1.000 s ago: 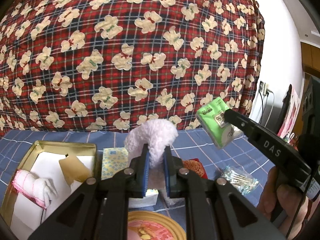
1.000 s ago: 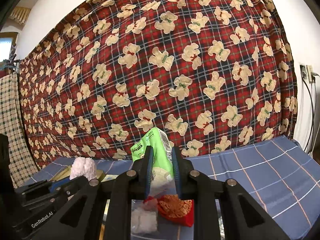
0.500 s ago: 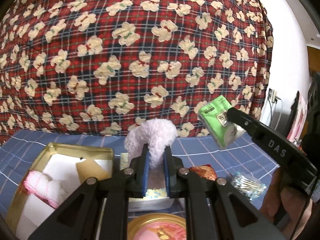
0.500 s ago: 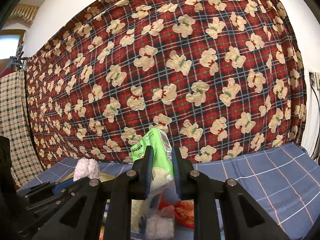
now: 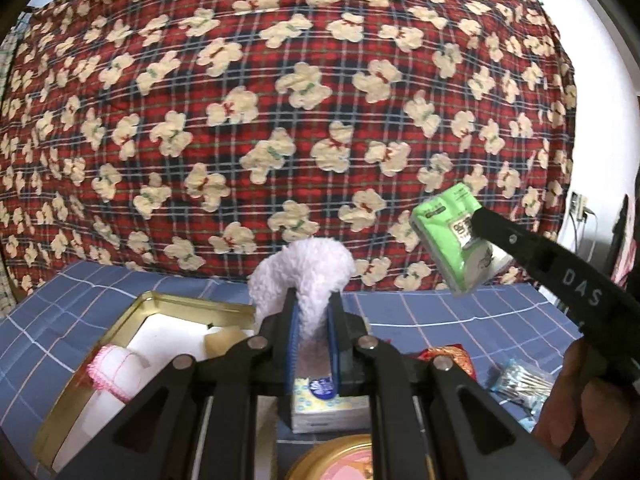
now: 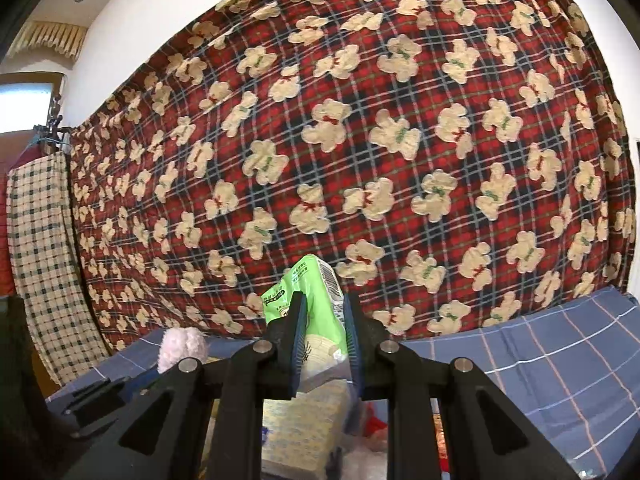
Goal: Organize soft objects
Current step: 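Carry pink puff with left tool and green roll with right tool to tray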
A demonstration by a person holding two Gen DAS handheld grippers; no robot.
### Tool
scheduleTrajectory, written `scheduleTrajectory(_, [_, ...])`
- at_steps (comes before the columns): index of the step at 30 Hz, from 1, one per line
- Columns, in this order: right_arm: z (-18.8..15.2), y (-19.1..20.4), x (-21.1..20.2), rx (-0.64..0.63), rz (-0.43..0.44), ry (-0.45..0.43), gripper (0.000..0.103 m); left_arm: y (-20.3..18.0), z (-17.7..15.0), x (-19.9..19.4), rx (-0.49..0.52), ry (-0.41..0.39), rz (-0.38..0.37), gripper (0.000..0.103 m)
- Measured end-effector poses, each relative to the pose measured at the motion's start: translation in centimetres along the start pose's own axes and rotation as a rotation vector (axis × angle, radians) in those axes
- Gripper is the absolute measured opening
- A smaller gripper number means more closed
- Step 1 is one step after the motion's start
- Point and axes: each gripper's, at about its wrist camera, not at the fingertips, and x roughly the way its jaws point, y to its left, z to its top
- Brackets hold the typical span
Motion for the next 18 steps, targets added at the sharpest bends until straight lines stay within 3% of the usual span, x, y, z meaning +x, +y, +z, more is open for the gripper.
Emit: scheduleTrajectory(18, [-1.0, 4.0, 1.3, -0.045, 0.127, 0.04, 0.021, 3.7, -0.4, 0.0, -0.054, 0.016, 0.219, 0.01])
